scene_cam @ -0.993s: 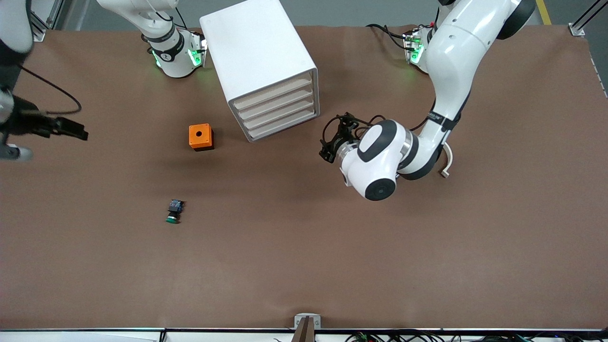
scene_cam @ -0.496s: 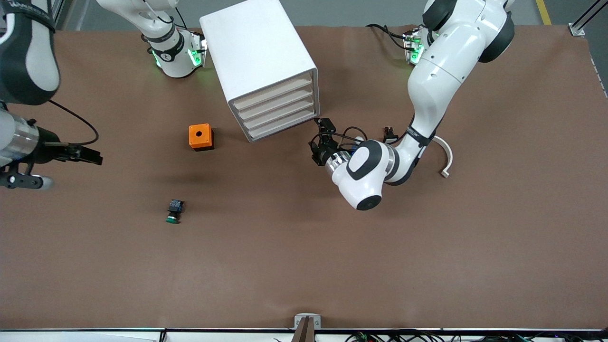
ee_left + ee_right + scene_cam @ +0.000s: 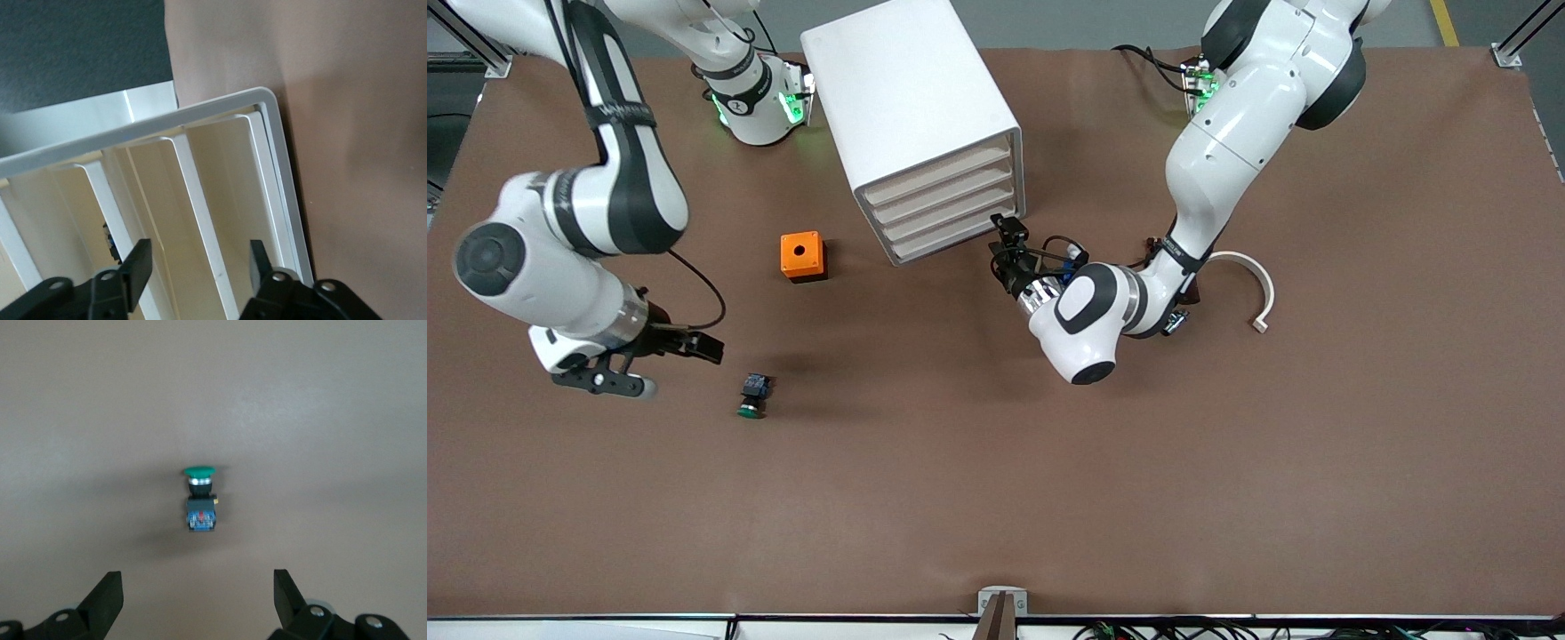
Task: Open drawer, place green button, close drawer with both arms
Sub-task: 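Grasp the green button with the right gripper while the left gripper holds the drawer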
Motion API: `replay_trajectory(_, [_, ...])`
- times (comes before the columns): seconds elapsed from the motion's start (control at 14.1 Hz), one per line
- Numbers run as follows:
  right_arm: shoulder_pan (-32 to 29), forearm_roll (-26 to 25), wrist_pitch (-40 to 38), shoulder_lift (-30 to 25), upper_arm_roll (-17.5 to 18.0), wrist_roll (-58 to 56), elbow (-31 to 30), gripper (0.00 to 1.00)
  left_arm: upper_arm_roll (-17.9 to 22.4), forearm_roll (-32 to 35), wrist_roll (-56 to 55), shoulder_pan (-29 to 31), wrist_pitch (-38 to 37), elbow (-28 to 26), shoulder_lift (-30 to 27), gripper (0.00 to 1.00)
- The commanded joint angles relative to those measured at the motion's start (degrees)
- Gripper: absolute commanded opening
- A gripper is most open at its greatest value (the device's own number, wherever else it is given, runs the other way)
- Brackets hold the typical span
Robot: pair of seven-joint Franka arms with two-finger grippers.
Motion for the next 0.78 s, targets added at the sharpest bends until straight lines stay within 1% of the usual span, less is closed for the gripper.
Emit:
replay_trajectory(0.0, [0.1,0.7,7.2,6.6,-0.3,0.9,0.5,1.0,0.3,-2.8,-1.5,-0.7,-0.3,0.8,2.5,0.59])
replay_trajectory(0.14, [0.2,0.7,11.6,9.8,-0.3,2.4,0.5,1.0,0.3,-2.8,-1.2,-2.2,-0.6,0.0,2.7,0.59])
replay_trajectory(0.35, [0.7,0.7,16.1,13.3,-0.3,3.1,0.6,1.0,0.3,-2.8,-1.1,-3.4,-1.5,-0.1,2.9,0.57])
replay_trajectory(0.57, [0.8,0.7,17.6,15.6,-0.3,3.1,0.9,1.0,0.2,-2.8,-1.0,-4.1,-2.0,-1.6,2.9,0.57])
replay_trajectory(0.71, [0.9,0.7,17.4,16.4,-0.3,3.2,0.7,1.0,0.2,-2.8,-1.1,-4.6,-2.0,-1.8,3.5,0.52])
